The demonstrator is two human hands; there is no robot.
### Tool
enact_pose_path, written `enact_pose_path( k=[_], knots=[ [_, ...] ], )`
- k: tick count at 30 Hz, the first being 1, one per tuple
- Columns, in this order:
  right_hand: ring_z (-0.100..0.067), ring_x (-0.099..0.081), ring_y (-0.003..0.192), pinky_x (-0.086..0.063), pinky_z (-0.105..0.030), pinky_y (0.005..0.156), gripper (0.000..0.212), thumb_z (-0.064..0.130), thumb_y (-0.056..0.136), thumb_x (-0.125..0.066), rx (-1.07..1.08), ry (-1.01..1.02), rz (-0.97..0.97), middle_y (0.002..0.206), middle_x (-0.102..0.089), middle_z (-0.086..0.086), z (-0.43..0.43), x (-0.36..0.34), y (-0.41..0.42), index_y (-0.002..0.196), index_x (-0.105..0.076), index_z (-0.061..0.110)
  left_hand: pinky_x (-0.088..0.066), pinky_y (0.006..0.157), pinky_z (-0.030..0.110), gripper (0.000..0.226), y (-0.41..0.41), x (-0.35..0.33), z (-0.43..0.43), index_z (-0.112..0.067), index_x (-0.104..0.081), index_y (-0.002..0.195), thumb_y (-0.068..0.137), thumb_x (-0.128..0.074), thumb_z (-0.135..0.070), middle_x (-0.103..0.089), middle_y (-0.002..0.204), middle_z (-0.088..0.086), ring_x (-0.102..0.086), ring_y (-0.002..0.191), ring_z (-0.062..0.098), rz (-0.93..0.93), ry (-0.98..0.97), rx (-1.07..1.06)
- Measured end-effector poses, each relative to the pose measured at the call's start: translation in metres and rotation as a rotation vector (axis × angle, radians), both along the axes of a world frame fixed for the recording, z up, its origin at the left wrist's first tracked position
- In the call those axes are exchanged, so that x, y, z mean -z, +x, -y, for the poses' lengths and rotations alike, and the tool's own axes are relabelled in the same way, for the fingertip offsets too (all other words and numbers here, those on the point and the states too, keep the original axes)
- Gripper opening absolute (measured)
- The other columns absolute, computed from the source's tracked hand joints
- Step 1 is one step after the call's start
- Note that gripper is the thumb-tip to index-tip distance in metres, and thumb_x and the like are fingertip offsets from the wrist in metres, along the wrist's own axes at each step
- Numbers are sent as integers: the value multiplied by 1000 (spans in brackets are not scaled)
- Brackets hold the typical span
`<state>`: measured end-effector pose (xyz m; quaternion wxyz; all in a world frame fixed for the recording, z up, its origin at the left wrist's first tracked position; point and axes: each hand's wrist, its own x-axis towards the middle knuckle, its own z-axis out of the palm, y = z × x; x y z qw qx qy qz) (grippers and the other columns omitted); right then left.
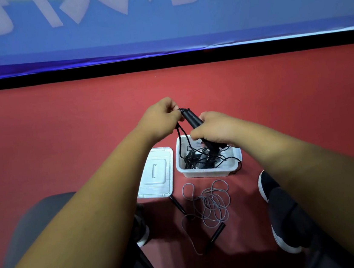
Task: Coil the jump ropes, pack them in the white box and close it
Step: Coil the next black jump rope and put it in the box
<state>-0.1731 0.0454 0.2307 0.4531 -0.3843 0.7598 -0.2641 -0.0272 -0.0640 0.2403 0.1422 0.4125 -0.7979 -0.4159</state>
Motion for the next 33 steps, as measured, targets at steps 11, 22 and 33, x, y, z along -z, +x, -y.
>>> enact_pose_path(
  k=[11, 22, 33],
  knots=[
    [-19, -55, 66, -47, -29, 51, 21, 16, 91, -59, 46, -15, 114, 80, -63, -5, 5, 7, -2, 107, -69, 8, -63, 70, 44, 20, -5, -9, 1, 1, -62, 108, 99, -58, -16, -69, 83, 11, -63, 72, 27, -128, 282, -132],
    [-16, -59, 60, -46, -28, 56, 27, 36, 105, -61, 10, -2, 306, 61, -54, 5, 2, 7, -4, 104, -75, 14, -52, 72, 35, 9, 5, -8, 17, -14, -68, 94, 94, -74, -21, -68, 80, 2, -58, 74, 19, -177, 364, -54],
    [-13, -50, 57, -50, -29, 58, 29, 41, 105, -63, 71, -10, 376, 61, -47, 6, 3, 1, -13, 102, -77, 15, -55, 101, 39, 22, 24, -12, 25, -2, -72, 111, 100, -68, -21, -75, 100, 9, -67, 96, 22, -130, 446, 175]
  ],
)
